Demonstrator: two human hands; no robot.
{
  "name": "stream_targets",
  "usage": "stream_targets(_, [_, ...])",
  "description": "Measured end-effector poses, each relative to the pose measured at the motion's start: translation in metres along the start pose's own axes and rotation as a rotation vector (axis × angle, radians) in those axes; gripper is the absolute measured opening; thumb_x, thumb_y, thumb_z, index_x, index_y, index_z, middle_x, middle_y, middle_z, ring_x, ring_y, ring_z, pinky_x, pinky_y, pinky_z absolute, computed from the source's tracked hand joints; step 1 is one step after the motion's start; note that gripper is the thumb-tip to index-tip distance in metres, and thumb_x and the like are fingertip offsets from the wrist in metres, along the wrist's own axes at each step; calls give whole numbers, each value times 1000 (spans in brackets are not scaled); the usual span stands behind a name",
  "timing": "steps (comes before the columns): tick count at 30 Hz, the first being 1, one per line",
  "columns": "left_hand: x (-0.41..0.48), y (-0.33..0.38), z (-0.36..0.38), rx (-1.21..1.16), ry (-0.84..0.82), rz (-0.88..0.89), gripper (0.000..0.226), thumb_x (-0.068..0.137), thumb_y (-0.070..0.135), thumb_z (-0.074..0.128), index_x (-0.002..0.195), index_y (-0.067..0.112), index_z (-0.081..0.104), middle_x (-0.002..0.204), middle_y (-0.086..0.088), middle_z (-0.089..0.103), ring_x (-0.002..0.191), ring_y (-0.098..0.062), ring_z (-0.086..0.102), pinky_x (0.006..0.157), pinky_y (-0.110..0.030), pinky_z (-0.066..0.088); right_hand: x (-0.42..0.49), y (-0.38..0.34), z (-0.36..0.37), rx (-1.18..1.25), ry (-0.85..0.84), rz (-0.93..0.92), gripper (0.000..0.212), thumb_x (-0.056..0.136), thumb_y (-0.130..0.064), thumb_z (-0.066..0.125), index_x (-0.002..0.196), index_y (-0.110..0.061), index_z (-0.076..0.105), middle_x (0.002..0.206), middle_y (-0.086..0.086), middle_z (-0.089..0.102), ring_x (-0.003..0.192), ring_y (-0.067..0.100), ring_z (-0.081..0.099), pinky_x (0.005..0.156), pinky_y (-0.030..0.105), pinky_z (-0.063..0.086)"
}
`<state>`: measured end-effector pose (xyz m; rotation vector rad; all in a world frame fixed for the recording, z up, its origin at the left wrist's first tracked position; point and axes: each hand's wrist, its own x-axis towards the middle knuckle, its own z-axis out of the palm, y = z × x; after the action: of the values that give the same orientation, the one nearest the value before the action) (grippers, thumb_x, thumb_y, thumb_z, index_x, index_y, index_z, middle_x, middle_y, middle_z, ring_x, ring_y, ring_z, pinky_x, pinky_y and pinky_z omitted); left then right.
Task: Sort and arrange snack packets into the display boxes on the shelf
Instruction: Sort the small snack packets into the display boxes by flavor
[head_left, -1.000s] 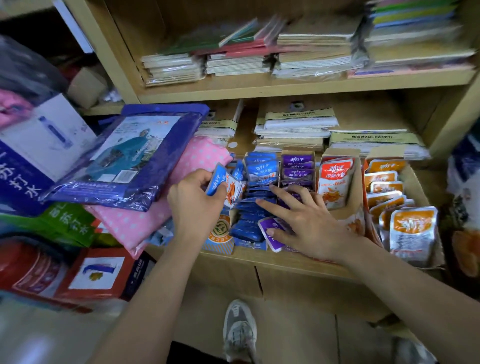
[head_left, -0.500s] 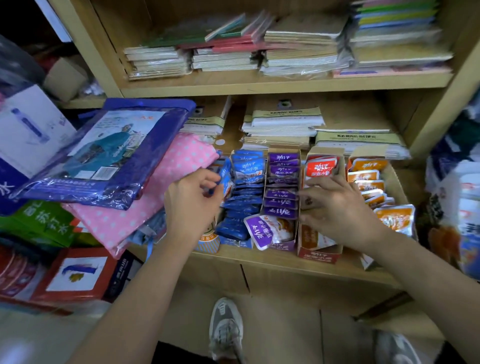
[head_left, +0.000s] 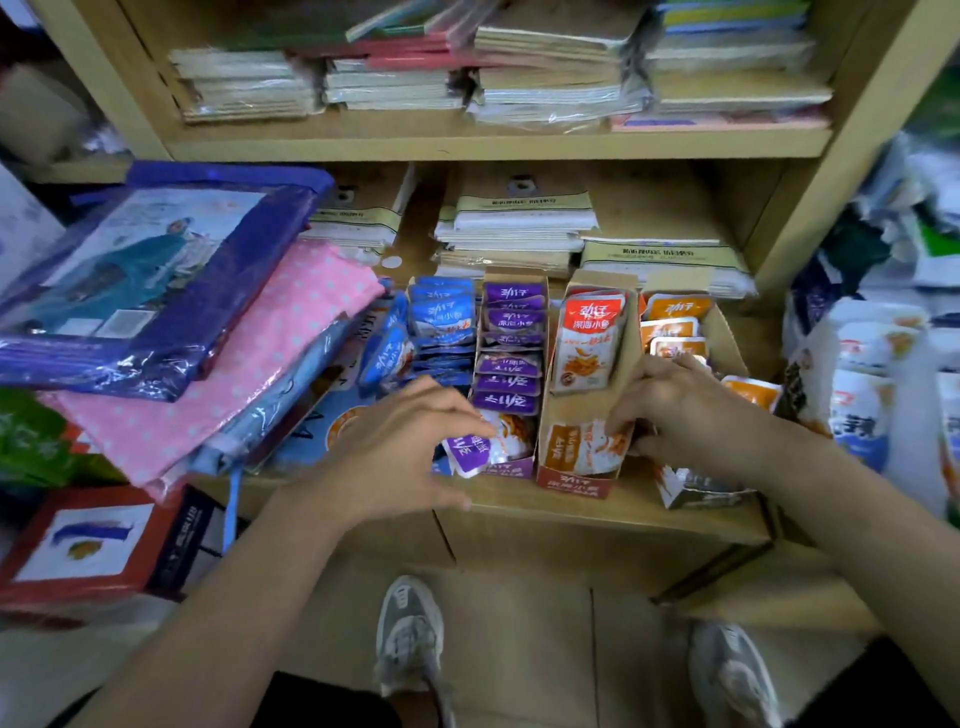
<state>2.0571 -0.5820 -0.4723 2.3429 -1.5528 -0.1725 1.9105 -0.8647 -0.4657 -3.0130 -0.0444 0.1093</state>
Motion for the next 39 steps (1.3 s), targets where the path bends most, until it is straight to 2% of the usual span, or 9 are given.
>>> stream_targets(3, [8,-1,-1,-93,143,1,24,76,27,88,98,32,79,98,20,72,93,-3,61,81,-38,54,-4,6,1,131,49,-64,22,80,-21,82,98,-32,78,103,-13,66,105,6,53,102,37,43])
stream_targets(6, [15,3,-7,-193,323,-62,7,81,32,83,88,30,81,83,21,73,81,-1,67,73,-31,56,-11,3,-3,290,145,-88,19,79,-12,83,93,-25,80,91,-12,71,87,2,63,79,27,56])
stream_targets(13, [35,12,-3,-179,571,-226,10,83,33,82,79,25,78,63,18,67,64,5,64,64,-28,57,-18,-2,-9,508,497,88,8,90,-14,72,91,-21,76,80,-15,69,76,3,65,64,12,48])
stream_targets(20, [44,15,-4,-119,596,-277,7,83,31,81,79,26,78,66,18,67,63,4,63,61,-26,55,-32,7,-26,699,830,275,6,97,-22,63,103,-21,66,85,-12,72,78,3,70,59,16,53])
stream_targets(25, [50,21,-5,-90,781,-175,9,87,23,78,82,16,76,70,5,72,61,-12,66,58,-34,56,-53,31,-30,628,1045,354,15,100,-23,60,112,-18,69,91,7,73,81,27,69,69,41,57])
stream_targets(27, [51,24,-4,-70,815,-151,8,87,21,76,84,14,75,71,4,71,60,-14,64,56,-38,56,-61,39,-29,448,1032,383,18,100,-19,59,113,-17,71,86,5,72,74,27,66,64,38,54])
stream_targets(30, [52,29,-3,-39,874,-167,8,88,19,75,85,13,74,69,8,63,58,-12,57,55,-37,53,-68,43,-22,351,799,261,27,98,-16,61,115,-35,71,84,-11,72,71,2,66,61,18,51])
stream_targets(33, [54,30,-3,-35,926,-184,11,90,21,74,84,12,73,69,3,67,57,-16,60,55,-39,53,-69,47,-9,336,431,222,36,92,-24,66,125,-39,65,106,-2,75,88,7,66,76,29,57])
stream_targets(39, [54,29,-4,-22,845,-144,15,90,29,72,83,16,74,70,4,68,59,-16,62,53,-40,53,-68,46,-4,170,201,228,70,82,-37,79,145,-27,50,152,-11,46,139,11,44,116,46,35])
